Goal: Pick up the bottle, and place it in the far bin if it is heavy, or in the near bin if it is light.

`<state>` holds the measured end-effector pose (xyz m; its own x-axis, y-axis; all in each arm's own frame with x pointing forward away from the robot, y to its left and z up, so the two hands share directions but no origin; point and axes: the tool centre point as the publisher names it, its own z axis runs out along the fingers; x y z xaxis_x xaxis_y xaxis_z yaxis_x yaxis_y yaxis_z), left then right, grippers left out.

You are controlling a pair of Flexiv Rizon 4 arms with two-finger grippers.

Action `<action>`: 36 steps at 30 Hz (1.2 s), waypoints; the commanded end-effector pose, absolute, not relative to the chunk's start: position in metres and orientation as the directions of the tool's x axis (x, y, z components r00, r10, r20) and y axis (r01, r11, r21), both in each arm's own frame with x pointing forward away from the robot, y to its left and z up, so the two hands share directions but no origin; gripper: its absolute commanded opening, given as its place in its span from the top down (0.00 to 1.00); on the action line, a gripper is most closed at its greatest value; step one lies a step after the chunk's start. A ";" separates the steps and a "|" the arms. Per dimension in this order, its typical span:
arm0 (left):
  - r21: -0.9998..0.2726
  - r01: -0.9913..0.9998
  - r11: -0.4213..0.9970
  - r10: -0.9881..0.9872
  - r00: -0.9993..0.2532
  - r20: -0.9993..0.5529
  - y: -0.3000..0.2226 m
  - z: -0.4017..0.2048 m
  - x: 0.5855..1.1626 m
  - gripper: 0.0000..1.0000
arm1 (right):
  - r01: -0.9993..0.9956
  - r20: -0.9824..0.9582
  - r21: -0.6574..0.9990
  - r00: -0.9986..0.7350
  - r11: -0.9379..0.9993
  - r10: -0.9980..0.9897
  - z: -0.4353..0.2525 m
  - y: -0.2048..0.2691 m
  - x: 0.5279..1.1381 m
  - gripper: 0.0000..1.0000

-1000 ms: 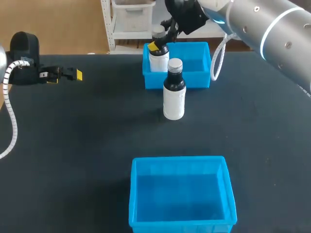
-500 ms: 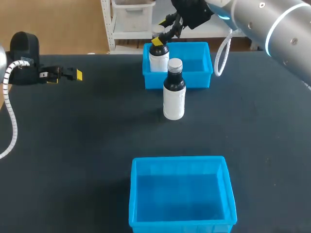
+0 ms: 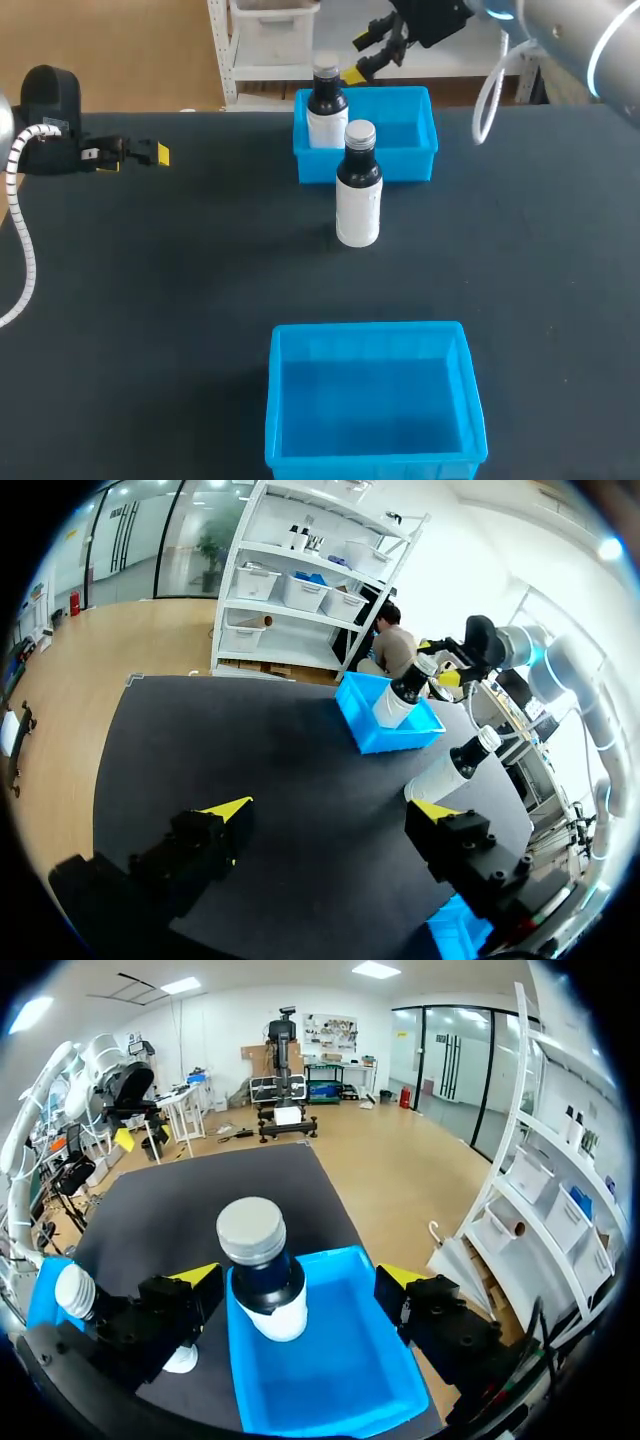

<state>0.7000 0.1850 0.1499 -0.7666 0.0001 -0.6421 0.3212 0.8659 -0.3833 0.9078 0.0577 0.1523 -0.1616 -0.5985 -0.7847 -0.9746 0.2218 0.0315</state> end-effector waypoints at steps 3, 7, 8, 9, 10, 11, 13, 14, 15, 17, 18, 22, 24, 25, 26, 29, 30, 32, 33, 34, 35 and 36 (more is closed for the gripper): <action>-0.383 0.321 0.866 0.000 -0.767 -0.642 0.185 0.150 0.700 0.00 | -0.982 -0.788 0.081 -0.168 0.171 -0.592 0.156 0.034 0.909 0.00; -0.383 0.321 0.866 0.000 -0.767 -0.642 0.185 0.150 0.700 0.00 | -0.977 -0.793 0.085 -0.184 0.194 -0.580 0.158 0.016 0.905 0.00; -0.383 0.321 0.866 0.000 -0.767 -0.642 0.185 0.150 0.700 0.00 | -0.976 -0.795 0.085 -0.186 0.199 -0.578 0.159 0.012 0.904 0.00; -0.383 0.321 0.866 0.000 -0.767 -0.642 0.185 0.150 0.700 0.00 | -0.975 -0.795 0.084 -0.189 0.204 -0.576 0.159 0.007 0.902 0.00; -0.383 0.321 0.866 0.000 -0.767 -0.642 0.185 0.150 0.700 0.00 | -0.974 -0.796 0.084 -0.191 0.209 -0.574 0.160 0.002 0.901 0.00; -0.383 0.321 0.866 0.000 -0.767 -0.642 0.185 0.150 0.700 0.00 | -0.973 -0.797 0.083 -0.193 0.214 -0.572 0.161 -0.003 0.899 0.00; -0.383 0.321 0.866 0.000 -0.767 -0.642 0.185 0.150 0.700 0.00 | -0.972 -0.798 0.081 -0.197 0.222 -0.569 0.162 -0.012 0.896 0.00; -0.383 0.321 0.866 0.000 -0.767 -0.642 0.185 0.150 0.700 0.00 | -0.971 -0.798 0.080 -0.198 0.225 -0.569 0.162 -0.017 0.894 0.00; -0.383 0.321 0.866 0.000 -0.767 -0.642 0.185 0.150 0.700 0.00 | -0.971 -0.798 0.079 -0.198 0.228 -0.569 0.163 -0.021 0.892 0.00; -0.383 0.321 0.866 0.000 -0.767 -0.642 0.185 0.150 0.700 0.00 | -0.969 -0.799 0.075 -0.199 0.234 -0.568 0.164 -0.029 0.887 0.00; -0.383 0.321 0.866 0.000 -0.767 -0.642 0.185 0.150 0.700 0.00 | -0.969 -0.799 0.074 -0.199 0.236 -0.567 0.165 -0.032 0.884 0.00; -0.383 0.321 0.866 0.000 -0.767 -0.642 0.185 0.150 0.700 0.00 | -0.966 -0.804 0.071 -0.202 0.247 -0.560 0.167 -0.045 0.874 0.00; -0.383 0.321 0.866 0.000 -0.767 -0.642 0.185 0.150 0.700 0.00 | -0.965 -0.806 0.071 -0.206 0.254 -0.556 0.167 -0.051 0.869 0.00; -0.383 0.321 0.866 0.000 -0.767 -0.642 0.185 0.150 0.700 0.00 | -0.964 -0.806 0.072 -0.208 0.258 -0.554 0.167 -0.054 0.866 0.00; -0.383 0.321 0.866 0.000 -0.767 -0.642 0.185 0.150 0.700 0.00 | -0.962 -0.806 0.072 -0.211 0.262 -0.552 0.166 -0.056 0.864 0.00; -0.383 0.321 0.866 0.000 -0.767 -0.642 0.185 0.150 0.700 0.00 | -0.959 -0.807 0.074 -0.218 0.272 -0.549 0.164 -0.064 0.855 0.00; -0.383 0.321 0.866 0.000 -0.767 -0.642 0.185 0.150 0.700 0.00 | -0.958 -0.807 0.075 -0.221 0.276 -0.547 0.163 -0.066 0.852 0.00; -0.383 0.321 0.866 0.000 -0.767 -0.642 0.185 0.150 0.700 0.00 | -0.956 -0.808 0.073 -0.224 0.284 -0.544 0.162 -0.071 0.845 0.00; -0.383 0.321 0.866 0.000 -0.767 -0.642 0.185 0.150 0.700 0.00 | -0.955 -0.810 0.073 -0.225 0.287 -0.542 0.162 -0.073 0.842 0.00; -0.383 0.321 0.866 0.000 -0.767 -0.642 0.185 0.150 0.700 0.00 | -0.953 -0.813 0.077 -0.230 0.293 -0.535 0.161 -0.075 0.838 0.00; -0.383 0.321 0.866 0.000 -0.767 -0.642 0.185 0.150 0.700 0.00 | -0.952 -0.814 0.078 -0.232 0.295 -0.533 0.161 -0.077 0.835 0.00; -0.383 0.321 0.866 0.000 -0.767 -0.642 0.185 0.150 0.700 0.00 | -0.951 -0.815 0.078 -0.233 0.299 -0.530 0.161 -0.079 0.831 0.00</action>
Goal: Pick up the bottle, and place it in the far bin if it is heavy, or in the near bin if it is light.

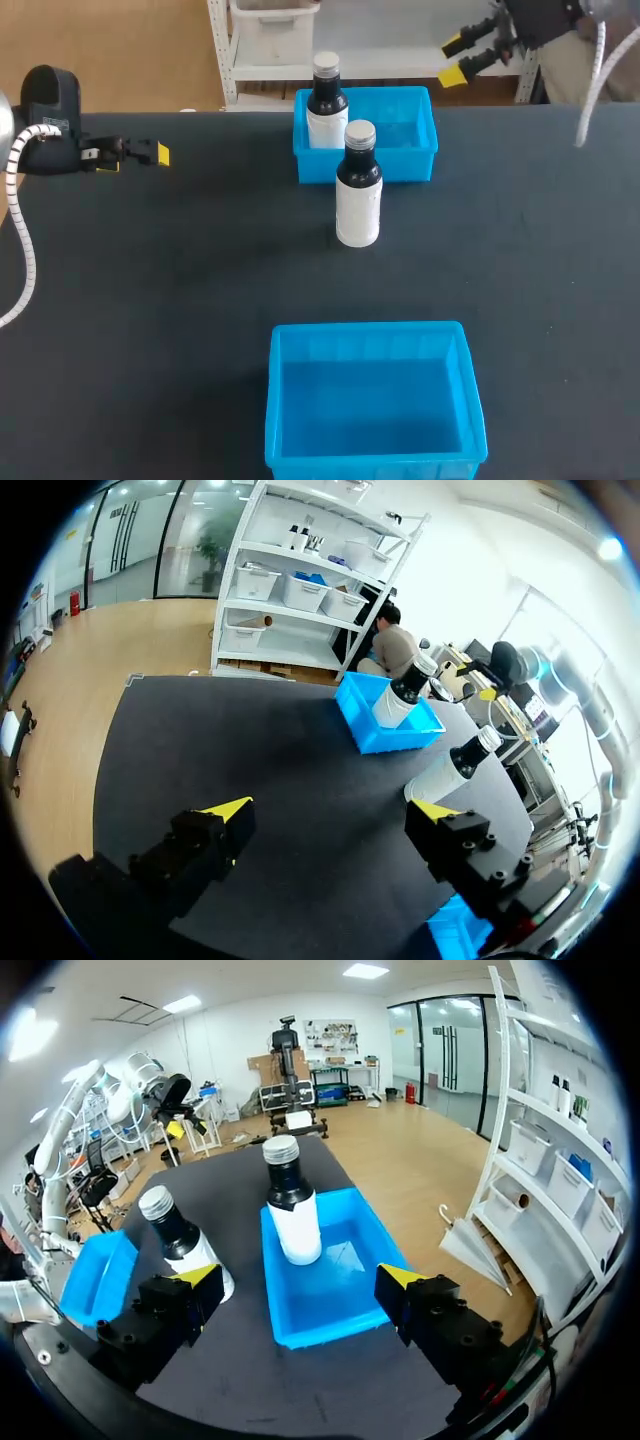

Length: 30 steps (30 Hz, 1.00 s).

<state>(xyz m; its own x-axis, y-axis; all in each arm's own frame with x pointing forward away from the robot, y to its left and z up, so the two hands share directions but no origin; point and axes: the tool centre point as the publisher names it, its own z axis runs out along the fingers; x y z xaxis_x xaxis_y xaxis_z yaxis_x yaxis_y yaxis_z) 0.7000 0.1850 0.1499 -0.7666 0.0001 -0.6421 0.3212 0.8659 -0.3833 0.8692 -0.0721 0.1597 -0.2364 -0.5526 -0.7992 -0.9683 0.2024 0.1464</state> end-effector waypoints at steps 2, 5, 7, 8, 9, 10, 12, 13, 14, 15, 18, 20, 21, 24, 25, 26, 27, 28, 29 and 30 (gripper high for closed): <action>-0.383 0.321 0.866 0.000 -0.767 -0.642 0.185 0.150 0.700 0.00 | -0.948 -0.818 0.075 -0.236 0.309 -0.525 0.160 -0.081 0.825 0.00; -0.383 0.321 0.866 0.000 -0.767 -0.642 0.185 0.150 0.700 0.00 | -0.943 -0.822 0.073 -0.241 0.324 -0.515 0.160 -0.083 0.816 0.00; -0.383 0.321 0.866 0.000 -0.767 -0.642 0.185 0.150 0.700 0.00 | -0.942 -0.824 0.069 -0.239 0.328 -0.514 0.160 -0.082 0.810 0.00; -0.383 0.321 0.866 0.000 -0.767 -0.642 0.185 0.150 0.700 0.00 | -0.942 -0.825 0.068 -0.239 0.329 -0.512 0.160 -0.082 0.807 0.00; -0.383 0.321 0.866 0.000 -0.767 -0.642 0.185 0.150 0.700 0.00 | -0.942 -0.826 0.059 -0.232 0.331 -0.513 0.160 -0.081 0.804 0.00; -0.383 0.321 0.866 0.000 -0.767 -0.642 0.185 0.150 0.700 0.00 | -0.941 -0.827 0.058 -0.232 0.333 -0.512 0.160 -0.081 0.801 0.00; -0.383 0.321 0.866 0.000 -0.767 -0.642 0.185 0.150 0.700 0.00 | -0.939 -0.831 0.059 -0.234 0.339 -0.505 0.160 -0.079 0.796 0.00; -0.383 0.321 0.866 0.000 -0.767 -0.642 0.185 0.150 0.700 0.00 | -0.937 -0.833 0.055 -0.233 0.344 -0.502 0.160 -0.079 0.793 0.00; -0.383 0.321 0.866 0.000 -0.767 -0.642 0.185 0.150 0.700 0.00 | -0.936 -0.836 0.052 -0.232 0.349 -0.498 0.160 -0.078 0.789 0.00; -0.383 0.321 0.866 0.000 -0.767 -0.642 0.185 0.150 0.700 0.00 | -0.934 -0.840 0.047 -0.230 0.355 -0.492 0.160 -0.077 0.786 0.00; -0.383 0.321 0.866 0.000 -0.767 -0.642 0.185 0.150 0.700 0.00 | -0.930 -0.844 0.035 -0.223 0.365 -0.487 0.160 -0.073 0.777 0.00; -0.383 0.321 0.866 0.000 -0.767 -0.642 0.185 0.150 0.700 0.00 | -0.929 -0.847 0.032 -0.221 0.368 -0.484 0.159 -0.070 0.771 0.00; -0.383 0.321 0.866 0.000 -0.767 -0.642 0.185 0.150 0.700 0.00 | -0.928 -0.847 0.027 -0.218 0.370 -0.484 0.159 -0.069 0.769 0.00; -0.383 0.321 0.866 0.000 -0.767 -0.642 0.185 0.150 0.700 0.00 | -0.928 -0.849 0.026 -0.217 0.372 -0.482 0.159 -0.065 0.761 0.00; -0.383 0.321 0.866 0.000 -0.767 -0.642 0.185 0.150 0.700 0.00 | -0.928 -0.849 0.025 -0.216 0.372 -0.482 0.159 -0.064 0.759 0.00; -0.383 0.321 0.866 0.000 -0.767 -0.642 0.185 0.150 0.700 0.00 | -0.928 -0.850 0.020 -0.212 0.372 -0.482 0.159 -0.063 0.756 0.00; -0.383 0.321 0.866 0.000 -0.767 -0.642 0.185 0.150 0.700 0.00 | -0.928 -0.850 0.017 -0.210 0.373 -0.484 0.158 -0.061 0.753 0.00; -0.383 0.321 0.866 0.000 -0.767 -0.642 0.185 0.150 0.700 0.00 | -0.928 -0.848 0.010 -0.206 0.373 -0.488 0.157 -0.059 0.751 0.00; -0.383 0.321 0.866 0.000 -0.767 -0.642 0.185 0.150 0.700 0.00 | -0.928 -0.847 0.007 -0.204 0.374 -0.491 0.157 -0.057 0.749 0.00; -0.383 0.321 0.866 0.000 -0.767 -0.642 0.185 0.150 0.700 0.00 | -0.928 -0.847 0.005 -0.203 0.374 -0.491 0.156 -0.055 0.747 0.00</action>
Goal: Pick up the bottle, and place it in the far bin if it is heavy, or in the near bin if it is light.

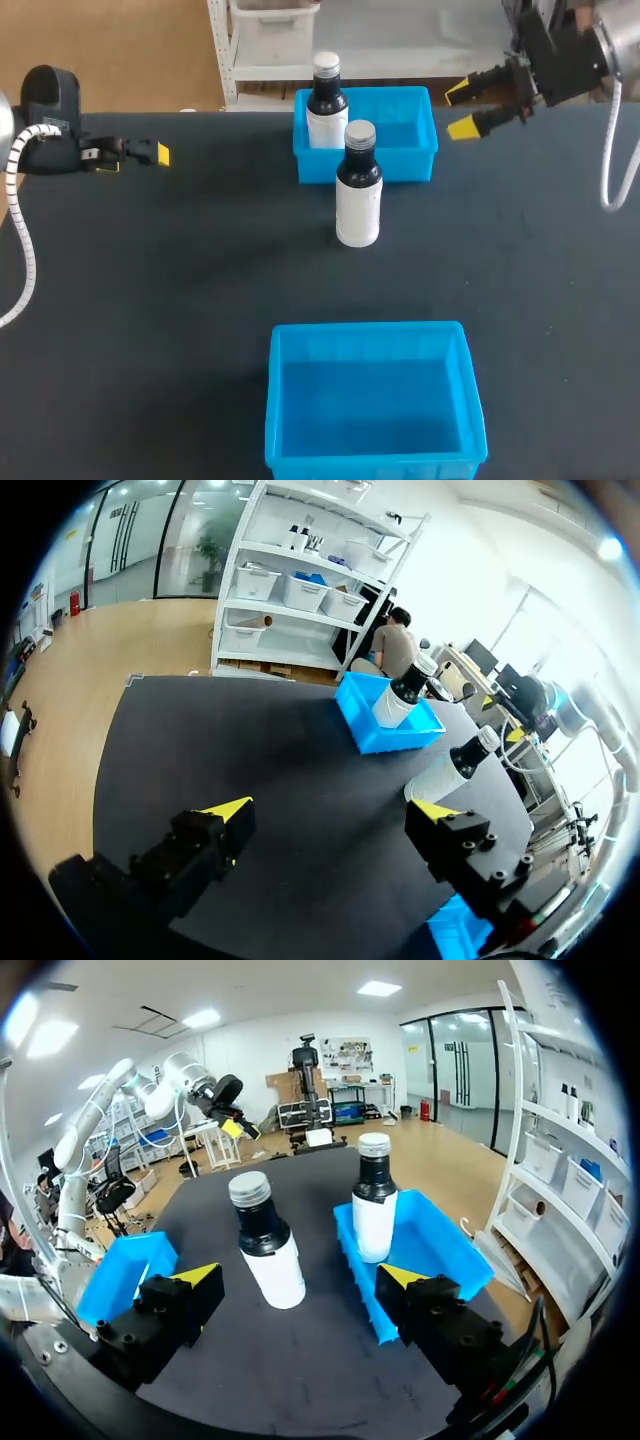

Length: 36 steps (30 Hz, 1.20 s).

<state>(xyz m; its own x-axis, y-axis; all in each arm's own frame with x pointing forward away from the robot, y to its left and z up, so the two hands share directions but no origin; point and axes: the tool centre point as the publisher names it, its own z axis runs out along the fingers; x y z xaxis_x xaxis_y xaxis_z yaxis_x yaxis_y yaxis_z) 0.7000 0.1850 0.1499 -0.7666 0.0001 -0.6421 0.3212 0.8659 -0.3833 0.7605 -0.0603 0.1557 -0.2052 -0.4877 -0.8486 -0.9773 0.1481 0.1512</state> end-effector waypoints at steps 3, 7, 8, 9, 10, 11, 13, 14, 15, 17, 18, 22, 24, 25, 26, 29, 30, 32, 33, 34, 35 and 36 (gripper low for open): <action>-0.383 0.321 0.866 0.000 -0.767 -0.642 0.185 0.150 0.700 0.00 | -0.928 -0.846 0.002 -0.201 0.373 -0.493 0.155 -0.049 0.741 0.00; -0.383 0.321 0.866 0.000 -0.767 -0.642 0.185 0.150 0.700 0.00 | -0.926 -0.841 -0.024 -0.185 0.377 -0.508 0.153 -0.042 0.734 0.00; -0.383 0.321 0.866 0.000 -0.767 -0.642 0.185 0.150 0.700 0.00 | -0.926 -0.840 -0.031 -0.180 0.376 -0.512 0.151 -0.040 0.731 0.00; -0.383 0.321 0.866 0.000 -0.767 -0.642 0.185 0.150 0.700 0.00 | -0.926 -0.839 -0.032 -0.179 0.375 -0.513 0.150 -0.038 0.730 0.00; -0.383 0.321 0.866 0.000 -0.767 -0.642 0.185 0.150 0.700 0.00 | -0.927 -0.839 -0.032 -0.179 0.375 -0.514 0.149 -0.037 0.729 0.00; -0.383 0.321 0.866 0.000 -0.767 -0.642 0.185 0.150 0.700 0.00 | -0.927 -0.839 -0.031 -0.179 0.374 -0.514 0.148 -0.035 0.727 0.00; -0.383 0.321 0.866 0.000 -0.767 -0.642 0.185 0.150 0.700 0.00 | -0.929 -0.838 -0.027 -0.181 0.370 -0.515 0.146 -0.032 0.726 0.00; -0.383 0.321 0.866 0.000 -0.767 -0.642 0.185 0.150 0.700 0.00 | -0.931 -0.838 -0.022 -0.181 0.364 -0.514 0.146 -0.029 0.725 0.00; -0.383 0.321 0.866 0.000 -0.767 -0.642 0.185 0.150 0.700 0.00 | -0.933 -0.839 -0.018 -0.181 0.358 -0.513 0.145 -0.027 0.724 0.00; -0.383 0.321 0.866 0.000 -0.767 -0.642 0.185 0.150 0.700 0.00 | -0.940 -0.839 -0.015 -0.174 0.341 -0.515 0.146 -0.023 0.722 0.00; -0.383 0.321 0.866 0.000 -0.767 -0.642 0.185 0.150 0.700 0.00 | -0.945 -0.839 -0.011 -0.170 0.328 -0.516 0.146 -0.022 0.721 0.00; -0.383 0.321 0.866 0.000 -0.767 -0.642 0.185 0.150 0.700 0.00 | -0.958 -0.836 -0.002 -0.155 0.286 -0.526 0.145 -0.014 0.720 0.00; -0.383 0.321 0.866 0.000 -0.767 -0.642 0.185 0.150 0.700 0.00 | -0.965 -0.838 0.017 -0.156 0.261 -0.523 0.145 -0.011 0.719 0.00; -0.383 0.321 0.866 0.000 -0.767 -0.642 0.185 0.150 0.700 0.00 | -0.967 -0.836 0.020 -0.155 0.253 -0.526 0.144 -0.009 0.719 0.00; -0.383 0.321 0.866 0.000 -0.767 -0.642 0.185 0.150 0.700 0.00 | -0.971 -0.836 0.025 -0.152 0.240 -0.528 0.144 -0.008 0.719 0.00; -0.383 0.321 0.866 0.000 -0.767 -0.642 0.185 0.150 0.700 0.00 | -0.977 -0.831 0.038 -0.147 0.209 -0.536 0.142 -0.004 0.718 0.00; -0.383 0.321 0.866 0.000 -0.767 -0.642 0.185 0.150 0.700 0.00 | -0.978 -0.831 0.037 -0.145 0.206 -0.537 0.141 -0.004 0.718 0.00; -0.383 0.321 0.866 0.000 -0.767 -0.642 0.185 0.150 0.700 0.00 | -0.980 -0.830 0.039 -0.141 0.196 -0.540 0.140 -0.002 0.718 0.00; -0.383 0.321 0.866 0.000 -0.767 -0.642 0.185 0.150 0.700 0.00 | -0.980 -0.830 0.041 -0.141 0.193 -0.540 0.140 -0.002 0.718 0.00; -0.383 0.321 0.866 0.000 -0.767 -0.642 0.185 0.150 0.700 0.00 | -0.981 -0.829 0.041 -0.140 0.191 -0.541 0.140 -0.001 0.719 0.00; -0.383 0.321 0.866 0.000 -0.767 -0.642 0.185 0.150 0.700 0.00 | -0.981 -0.829 0.041 -0.140 0.190 -0.541 0.139 0.000 0.720 0.00; -0.383 0.321 0.866 0.000 -0.767 -0.642 0.185 0.150 0.700 0.00 | -0.981 -0.829 0.042 -0.139 0.188 -0.541 0.139 0.001 0.720 0.00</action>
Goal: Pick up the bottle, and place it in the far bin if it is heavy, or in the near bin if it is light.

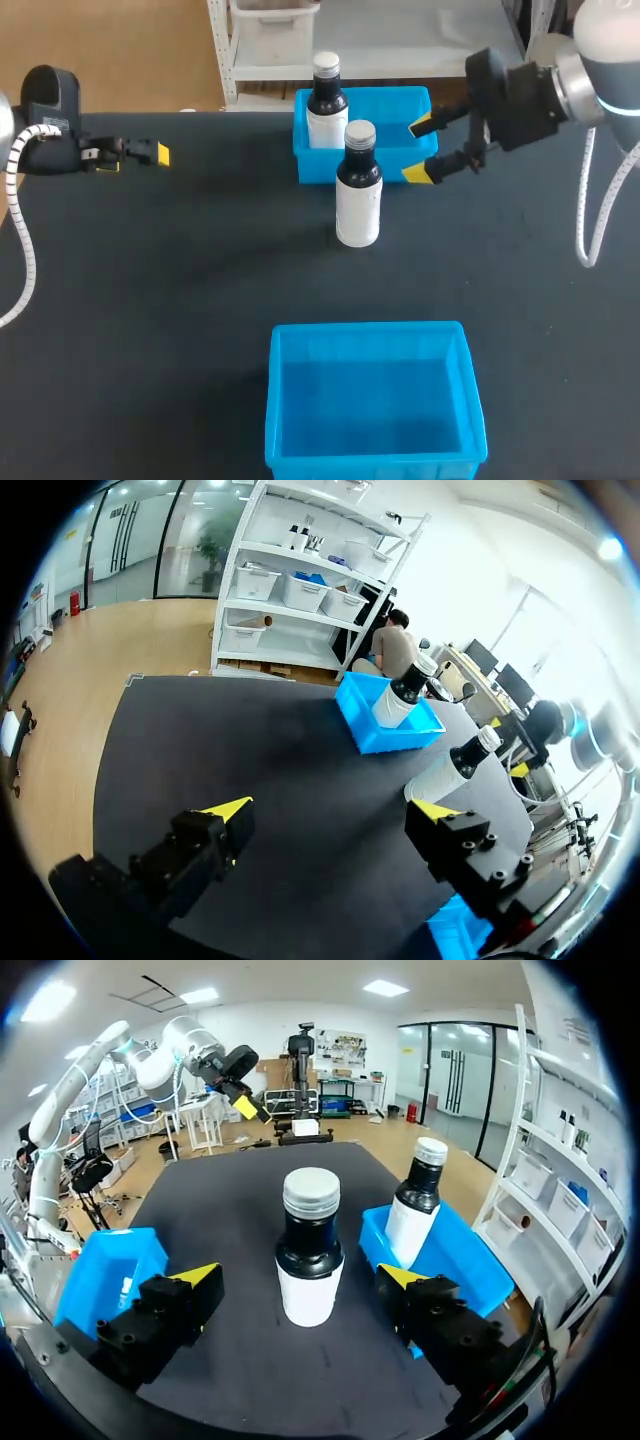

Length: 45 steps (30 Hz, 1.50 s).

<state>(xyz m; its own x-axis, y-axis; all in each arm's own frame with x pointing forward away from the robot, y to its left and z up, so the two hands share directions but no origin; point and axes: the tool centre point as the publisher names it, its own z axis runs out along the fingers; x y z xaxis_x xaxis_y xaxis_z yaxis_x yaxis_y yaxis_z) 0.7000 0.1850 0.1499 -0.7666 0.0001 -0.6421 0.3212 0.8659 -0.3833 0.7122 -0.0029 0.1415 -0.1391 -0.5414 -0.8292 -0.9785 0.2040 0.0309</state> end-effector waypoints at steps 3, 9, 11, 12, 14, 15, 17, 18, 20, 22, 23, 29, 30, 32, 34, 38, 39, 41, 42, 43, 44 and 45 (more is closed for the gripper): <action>-0.383 0.321 0.866 0.000 -0.767 -0.642 0.185 0.150 0.700 0.00 | -0.983 -0.828 0.046 -0.136 0.177 -0.543 0.137 0.005 0.721 0.00; -0.383 0.321 0.866 0.000 -0.767 -0.642 0.185 0.150 0.700 0.00 | -0.987 -0.828 0.046 -0.125 0.156 -0.547 0.134 0.016 0.723 0.00; -0.383 0.321 0.866 0.000 -0.767 -0.642 0.185 0.150 0.700 0.00 | -0.988 -0.829 0.048 -0.123 0.150 -0.546 0.133 0.020 0.723 0.00; -0.383 0.321 0.866 0.000 -0.767 -0.642 0.185 0.150 0.700 0.00 | -0.988 -0.829 0.048 -0.123 0.149 -0.546 0.133 0.021 0.723 0.00; -0.383 0.321 0.866 0.000 -0.767 -0.642 0.185 0.150 0.700 0.00 | -0.988 -0.828 0.051 -0.122 0.143 -0.547 0.132 0.024 0.723 0.00; -0.383 0.321 0.866 0.000 -0.767 -0.642 0.185 0.150 0.700 0.00 | -0.989 -0.828 0.052 -0.121 0.140 -0.548 0.131 0.026 0.723 0.00; -0.383 0.321 0.866 0.000 -0.767 -0.642 0.185 0.150 0.700 0.00 | -0.990 -0.827 0.054 -0.119 0.133 -0.549 0.131 0.028 0.723 0.00; -0.383 0.321 0.866 0.000 -0.767 -0.642 0.185 0.150 0.700 0.00 | -0.990 -0.827 0.054 -0.118 0.131 -0.549 0.130 0.029 0.723 0.00; -0.383 0.321 0.866 0.000 -0.767 -0.642 0.185 0.150 0.700 0.00 | -0.991 -0.827 0.055 -0.116 0.126 -0.550 0.130 0.032 0.723 0.00; -0.383 0.321 0.866 0.000 -0.767 -0.642 0.185 0.150 0.700 0.00 | -0.991 -0.826 0.057 -0.115 0.120 -0.551 0.129 0.035 0.724 0.00; -0.383 0.321 0.866 0.000 -0.767 -0.642 0.185 0.150 0.700 0.00 | -0.991 -0.826 0.058 -0.114 0.119 -0.552 0.128 0.036 0.724 0.00; -0.383 0.321 0.866 0.000 -0.767 -0.642 0.185 0.150 0.700 0.00 | -0.992 -0.825 0.072 -0.119 0.106 -0.552 0.125 0.043 0.726 0.00; -0.383 0.321 0.866 0.000 -0.767 -0.642 0.185 0.150 0.700 0.00 | -0.992 -0.825 0.073 -0.119 0.105 -0.553 0.124 0.044 0.726 0.00; -0.383 0.321 0.866 0.000 -0.767 -0.642 0.185 0.150 0.700 0.00 | -0.992 -0.824 0.076 -0.121 0.103 -0.554 0.123 0.047 0.728 0.00; -0.383 0.321 0.866 0.000 -0.767 -0.642 0.185 0.150 0.700 0.00 | -0.992 -0.824 0.078 -0.122 0.102 -0.553 0.122 0.049 0.730 0.00; -0.383 0.321 0.866 0.000 -0.767 -0.642 0.185 0.150 0.700 0.00 | -0.992 -0.826 0.083 -0.124 0.099 -0.550 0.122 0.054 0.731 0.00; -0.383 0.321 0.866 0.000 -0.767 -0.642 0.185 0.150 0.700 0.00 | -0.992 -0.826 0.084 -0.124 0.098 -0.550 0.122 0.055 0.732 0.00; -0.383 0.321 0.866 0.000 -0.767 -0.642 0.185 0.150 0.700 0.00 | -0.992 -0.827 0.086 -0.124 0.095 -0.549 0.122 0.057 0.732 0.00; -0.383 0.321 0.866 0.000 -0.767 -0.642 0.185 0.150 0.700 0.00 | -0.992 -0.827 0.086 -0.124 0.095 -0.549 0.121 0.057 0.732 0.00; -0.383 0.321 0.866 0.000 -0.767 -0.642 0.185 0.150 0.700 0.00 | -0.992 -0.827 0.087 -0.124 0.094 -0.548 0.121 0.058 0.732 0.00; -0.383 0.321 0.866 0.000 -0.767 -0.642 0.185 0.150 0.700 0.00 | -0.992 -0.827 0.088 -0.124 0.093 -0.548 0.121 0.059 0.732 0.00; -0.383 0.321 0.866 0.000 -0.767 -0.642 0.185 0.150 0.700 0.00 | -0.992 -0.827 0.088 -0.124 0.093 -0.548 0.121 0.059 0.732 0.00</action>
